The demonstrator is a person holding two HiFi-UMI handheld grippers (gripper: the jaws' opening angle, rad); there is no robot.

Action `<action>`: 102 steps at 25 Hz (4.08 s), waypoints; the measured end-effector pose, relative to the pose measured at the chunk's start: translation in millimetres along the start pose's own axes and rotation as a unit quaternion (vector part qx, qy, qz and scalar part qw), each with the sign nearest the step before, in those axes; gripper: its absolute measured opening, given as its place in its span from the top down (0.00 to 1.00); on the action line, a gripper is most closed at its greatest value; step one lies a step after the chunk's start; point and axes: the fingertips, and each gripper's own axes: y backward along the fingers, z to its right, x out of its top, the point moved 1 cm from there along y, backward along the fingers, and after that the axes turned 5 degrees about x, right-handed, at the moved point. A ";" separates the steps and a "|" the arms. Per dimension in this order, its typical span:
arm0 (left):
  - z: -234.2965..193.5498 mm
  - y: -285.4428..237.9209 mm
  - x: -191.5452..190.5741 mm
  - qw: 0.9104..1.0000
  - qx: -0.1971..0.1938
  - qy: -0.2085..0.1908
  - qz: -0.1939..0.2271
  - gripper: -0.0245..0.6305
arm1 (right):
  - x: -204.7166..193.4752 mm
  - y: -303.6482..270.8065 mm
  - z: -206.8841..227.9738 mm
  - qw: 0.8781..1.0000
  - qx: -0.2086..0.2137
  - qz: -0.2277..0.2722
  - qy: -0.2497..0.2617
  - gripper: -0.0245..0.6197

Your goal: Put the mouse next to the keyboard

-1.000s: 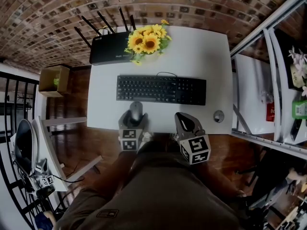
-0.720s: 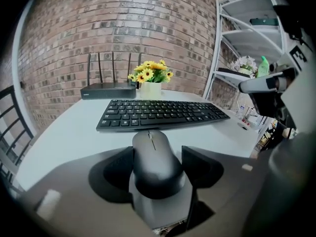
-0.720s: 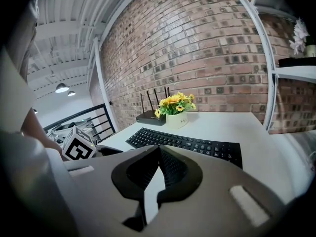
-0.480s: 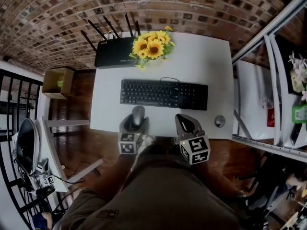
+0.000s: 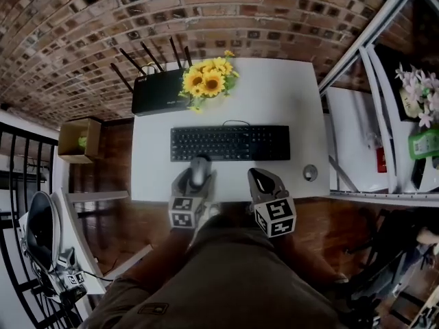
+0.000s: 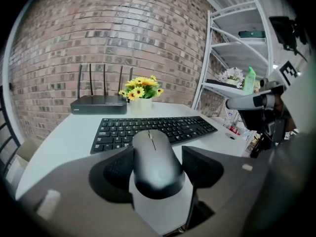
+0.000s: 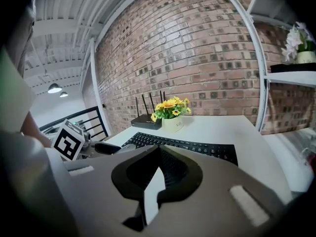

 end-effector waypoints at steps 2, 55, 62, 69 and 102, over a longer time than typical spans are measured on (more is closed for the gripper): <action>4.7 -1.4 7.0 1.000 -0.019 -0.012 0.006 0.51 | -1.5 5.8 2.0 1.000 -0.023 0.007 -0.008 0.94; 334.0 -128.4 41.2 0.994 -0.093 -0.042 -0.031 0.51 | -46.3 176.3 244.6 0.996 -0.081 0.016 -0.034 0.94; 338.1 -138.6 30.5 0.995 -0.079 -0.025 -0.050 0.51 | -53.8 175.8 247.9 0.996 -0.079 0.002 -0.029 0.94; 337.1 -146.3 22.6 0.995 -0.063 -0.014 -0.070 0.51 | -51.4 175.5 249.4 0.997 -0.078 -0.002 -0.028 0.94; 331.5 -129.0 35.4 0.992 -0.120 -0.037 -0.031 0.51 | -45.9 168.2 236.1 0.995 -0.094 0.003 -0.028 0.94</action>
